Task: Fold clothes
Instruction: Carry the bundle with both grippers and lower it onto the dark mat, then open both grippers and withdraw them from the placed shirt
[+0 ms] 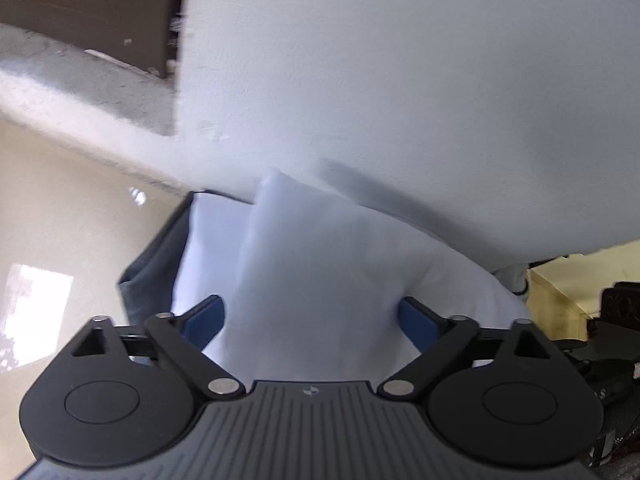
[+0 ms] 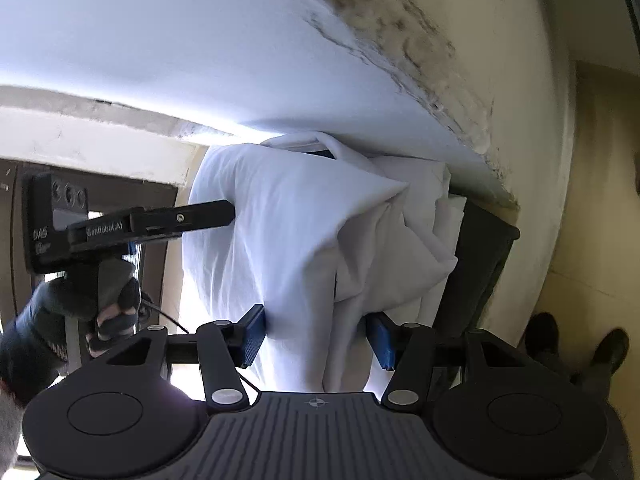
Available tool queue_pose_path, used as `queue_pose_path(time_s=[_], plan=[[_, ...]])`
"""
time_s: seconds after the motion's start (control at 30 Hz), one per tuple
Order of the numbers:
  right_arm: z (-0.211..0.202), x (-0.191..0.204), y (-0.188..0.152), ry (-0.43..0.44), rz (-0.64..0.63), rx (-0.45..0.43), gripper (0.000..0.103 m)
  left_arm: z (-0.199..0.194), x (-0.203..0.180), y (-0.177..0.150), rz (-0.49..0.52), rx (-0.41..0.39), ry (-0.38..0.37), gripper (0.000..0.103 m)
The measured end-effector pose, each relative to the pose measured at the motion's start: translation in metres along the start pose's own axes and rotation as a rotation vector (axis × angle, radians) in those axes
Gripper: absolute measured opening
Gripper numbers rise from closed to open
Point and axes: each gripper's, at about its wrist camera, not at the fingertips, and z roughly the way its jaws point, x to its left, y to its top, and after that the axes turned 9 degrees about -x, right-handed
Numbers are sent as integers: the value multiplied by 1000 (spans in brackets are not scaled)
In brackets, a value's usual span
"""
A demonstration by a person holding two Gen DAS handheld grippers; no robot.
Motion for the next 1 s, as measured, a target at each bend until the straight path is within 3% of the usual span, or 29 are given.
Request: queue_pose_path(time_s=[0.13,0.4,0.7,1.0], plan=[[-7,10,0,-21,-91,8,58,-14,4,2,4,-39,28,99],[-32,39,2,-67,-361,-5,58,-70,-12,-1,-10,-217,131,99],[-72,62,11,-13,-695,9,61,-126,-88,-26,-53,-341,235,99],[-105,72,22,105,-893,42,62,-157,-167,-45,-111,-382,321,99]])
